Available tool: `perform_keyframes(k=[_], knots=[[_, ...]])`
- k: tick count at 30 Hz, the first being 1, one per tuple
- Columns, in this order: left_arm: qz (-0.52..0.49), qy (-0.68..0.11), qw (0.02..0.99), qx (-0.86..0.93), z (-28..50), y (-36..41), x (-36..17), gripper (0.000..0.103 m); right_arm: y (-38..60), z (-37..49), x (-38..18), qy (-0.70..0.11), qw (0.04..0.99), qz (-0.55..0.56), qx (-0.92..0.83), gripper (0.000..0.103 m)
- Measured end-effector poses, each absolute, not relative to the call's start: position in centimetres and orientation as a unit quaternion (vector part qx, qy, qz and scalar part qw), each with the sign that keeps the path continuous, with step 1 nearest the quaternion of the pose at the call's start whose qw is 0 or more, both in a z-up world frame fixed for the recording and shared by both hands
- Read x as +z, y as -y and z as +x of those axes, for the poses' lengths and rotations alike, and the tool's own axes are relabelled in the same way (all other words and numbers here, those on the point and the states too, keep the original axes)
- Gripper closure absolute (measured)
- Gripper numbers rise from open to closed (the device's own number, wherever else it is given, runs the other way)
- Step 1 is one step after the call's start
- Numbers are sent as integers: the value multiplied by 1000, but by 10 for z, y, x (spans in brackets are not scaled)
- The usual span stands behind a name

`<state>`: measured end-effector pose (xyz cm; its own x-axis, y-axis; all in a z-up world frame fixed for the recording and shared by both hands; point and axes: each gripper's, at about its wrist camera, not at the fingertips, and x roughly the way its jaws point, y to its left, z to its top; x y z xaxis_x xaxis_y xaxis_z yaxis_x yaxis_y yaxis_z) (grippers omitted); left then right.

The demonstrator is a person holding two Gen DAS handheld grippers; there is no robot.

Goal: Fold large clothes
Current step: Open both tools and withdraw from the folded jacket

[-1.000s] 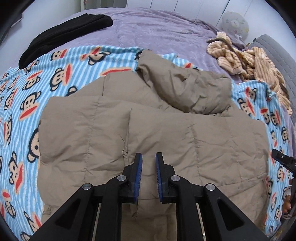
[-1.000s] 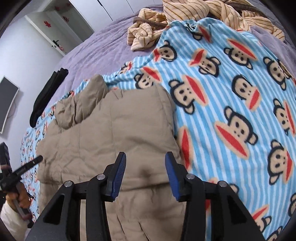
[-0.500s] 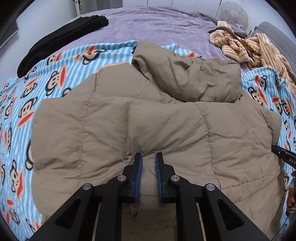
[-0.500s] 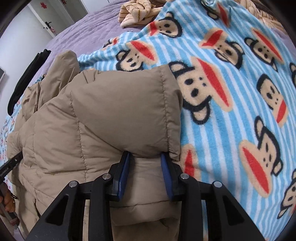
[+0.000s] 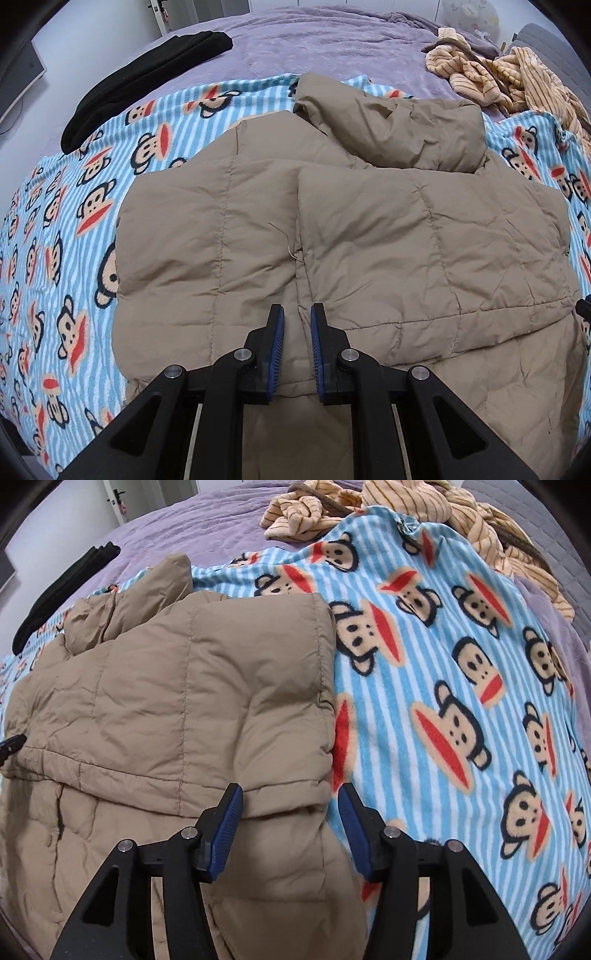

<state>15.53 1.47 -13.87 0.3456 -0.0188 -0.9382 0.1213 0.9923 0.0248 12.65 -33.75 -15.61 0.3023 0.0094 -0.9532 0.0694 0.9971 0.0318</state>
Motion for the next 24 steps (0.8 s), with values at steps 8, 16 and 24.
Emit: perform_keyframes(k=[8, 16, 24], knots=[[44, -570, 819, -35, 144, -14, -125, 87, 337, 108, -149, -602, 792, 101, -3, 35], [38, -572, 819, 3, 130, -18, -127, 1, 331, 101, -150, -606, 786, 124, 12, 28], [51, -574, 817, 5, 117, -10, -124, 1, 337, 90, -144, -603, 783, 154, 26, 24]])
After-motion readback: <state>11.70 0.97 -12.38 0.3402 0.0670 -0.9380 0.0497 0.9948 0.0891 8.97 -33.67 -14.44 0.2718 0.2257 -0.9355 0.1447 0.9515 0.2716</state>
